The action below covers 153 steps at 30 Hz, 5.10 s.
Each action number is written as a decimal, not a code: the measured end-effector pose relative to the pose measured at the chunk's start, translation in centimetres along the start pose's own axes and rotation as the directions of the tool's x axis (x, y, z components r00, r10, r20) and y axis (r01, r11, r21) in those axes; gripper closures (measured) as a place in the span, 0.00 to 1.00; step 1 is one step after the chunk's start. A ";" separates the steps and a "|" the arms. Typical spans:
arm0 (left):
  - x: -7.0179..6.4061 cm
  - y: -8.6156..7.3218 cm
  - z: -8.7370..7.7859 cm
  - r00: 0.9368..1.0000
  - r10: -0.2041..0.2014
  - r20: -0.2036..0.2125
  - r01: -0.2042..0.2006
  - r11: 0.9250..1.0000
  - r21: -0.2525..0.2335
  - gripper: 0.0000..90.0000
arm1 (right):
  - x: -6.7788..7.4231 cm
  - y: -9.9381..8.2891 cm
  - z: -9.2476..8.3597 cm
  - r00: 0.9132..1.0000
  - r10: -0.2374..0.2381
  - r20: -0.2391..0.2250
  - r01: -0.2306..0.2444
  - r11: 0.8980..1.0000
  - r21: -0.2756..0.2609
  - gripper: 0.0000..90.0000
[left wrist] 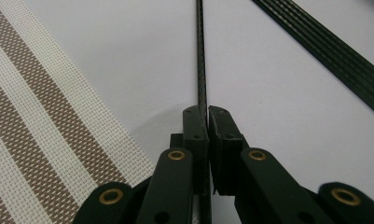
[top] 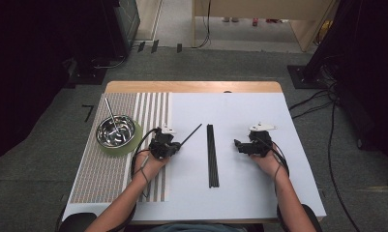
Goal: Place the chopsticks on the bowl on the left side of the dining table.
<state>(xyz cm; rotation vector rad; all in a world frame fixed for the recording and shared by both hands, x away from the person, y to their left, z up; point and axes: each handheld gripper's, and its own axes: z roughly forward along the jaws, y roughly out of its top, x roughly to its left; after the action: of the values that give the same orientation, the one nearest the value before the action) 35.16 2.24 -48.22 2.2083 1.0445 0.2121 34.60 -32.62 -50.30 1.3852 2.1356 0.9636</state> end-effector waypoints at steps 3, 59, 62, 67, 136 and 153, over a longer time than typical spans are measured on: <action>0.0 0.0 0.0 1.000 -0.003 0.001 0.003 1.000 -0.001 0.97 | 0.0 0.0 0.0 1.000 0.000 0.000 0.000 1.000 0.000 0.20; 3.7 1.5 -3.3 0.998 -0.053 0.037 0.053 0.999 -0.007 0.97 | 0.0 0.0 0.0 1.000 0.002 -0.002 -0.002 1.000 0.003 0.20; 3.8 1.5 -3.5 0.998 -0.055 0.032 0.055 0.998 -0.009 0.97 | 0.0 0.0 0.0 1.000 0.001 -0.002 -0.001 1.000 0.003 0.20; 4.3 1.5 -4.0 0.998 -0.062 0.031 0.063 0.998 -0.010 0.97 | 0.0 0.0 0.0 1.000 0.002 -0.003 -0.002 1.000 0.003 0.20; 8.4 0.9 -8.2 0.994 -0.107 -0.028 0.107 0.994 -0.024 0.97 | 0.0 0.0 0.0 1.000 0.001 -0.002 -0.001 1.000 0.002 0.20; 9.8 0.3 -9.4 0.991 -0.121 -0.061 0.120 0.992 -0.024 0.97 | 0.0 0.0 0.0 1.000 -0.001 -0.002 0.001 1.000 0.000 0.20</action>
<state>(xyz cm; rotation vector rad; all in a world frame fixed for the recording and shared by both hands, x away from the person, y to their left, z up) 38.04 14.07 -42.17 2.1238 1.2004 0.2381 34.64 -32.64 -50.30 1.3836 2.1373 0.9652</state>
